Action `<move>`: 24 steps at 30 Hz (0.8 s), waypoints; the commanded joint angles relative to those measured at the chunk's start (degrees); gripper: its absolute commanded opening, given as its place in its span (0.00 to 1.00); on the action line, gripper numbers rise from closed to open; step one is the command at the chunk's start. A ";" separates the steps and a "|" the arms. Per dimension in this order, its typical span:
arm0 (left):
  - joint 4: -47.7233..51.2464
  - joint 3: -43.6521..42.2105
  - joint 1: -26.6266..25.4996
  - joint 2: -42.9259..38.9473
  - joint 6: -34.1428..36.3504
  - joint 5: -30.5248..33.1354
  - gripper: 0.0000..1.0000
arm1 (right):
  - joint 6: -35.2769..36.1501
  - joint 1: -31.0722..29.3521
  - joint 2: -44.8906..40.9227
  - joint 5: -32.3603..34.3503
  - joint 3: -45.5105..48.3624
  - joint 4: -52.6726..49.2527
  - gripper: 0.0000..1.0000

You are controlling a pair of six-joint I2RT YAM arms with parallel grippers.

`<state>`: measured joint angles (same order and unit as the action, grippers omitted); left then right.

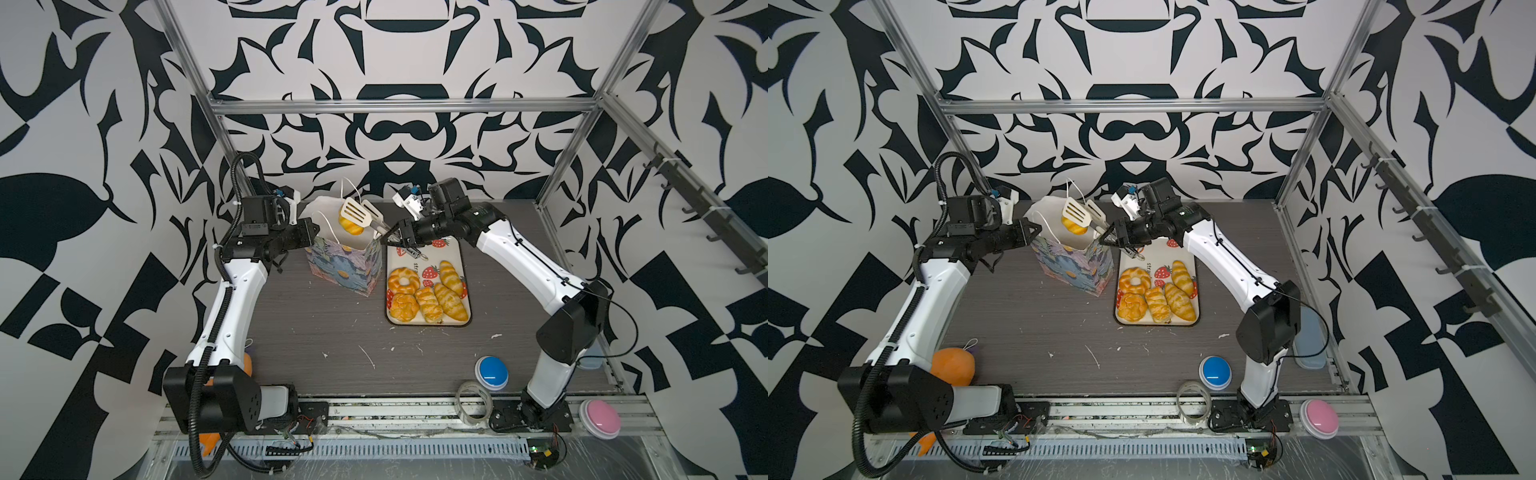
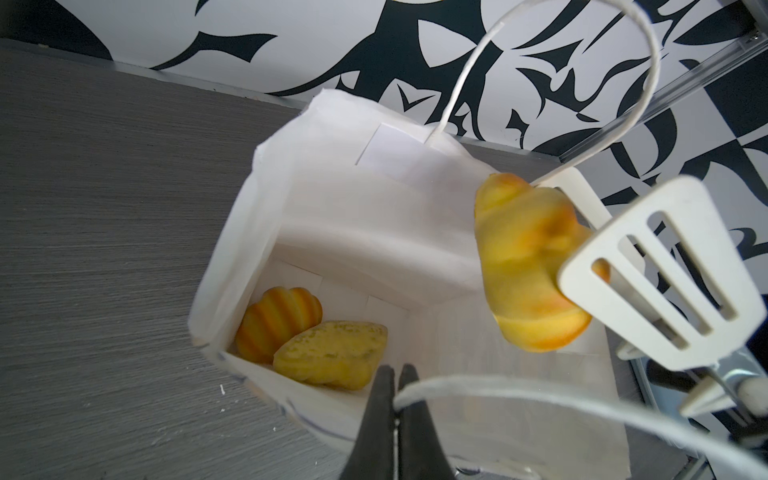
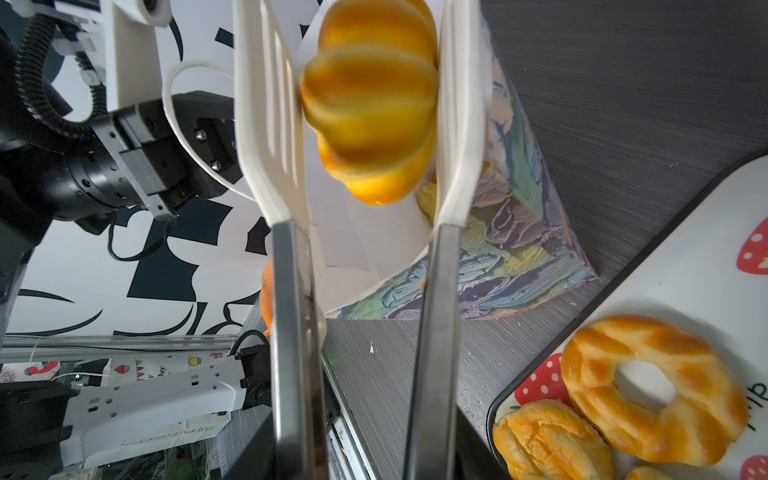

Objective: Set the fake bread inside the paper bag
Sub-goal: 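Open the tongs over the bag to drop the striped bun inside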

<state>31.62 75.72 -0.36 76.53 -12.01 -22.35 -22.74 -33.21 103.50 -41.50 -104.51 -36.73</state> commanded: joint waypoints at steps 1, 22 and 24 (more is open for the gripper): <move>0.12 -0.74 0.18 -1.09 -0.36 -1.29 0.02 | 1.02 -0.44 -1.29 -0.80 -1.87 1.51 0.53; 0.18 -0.86 0.18 -1.30 -0.26 -1.15 0.02 | 4.46 3.62 -10.04 3.18 -0.24 -1.94 0.53; 0.15 -0.84 0.18 -1.31 -0.22 -1.07 0.02 | 4.32 5.04 -11.65 3.00 1.15 -1.94 0.53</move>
<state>31.53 75.70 -0.36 76.53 -12.01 -22.57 -19.38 -30.09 96.51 -38.41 -103.92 -40.53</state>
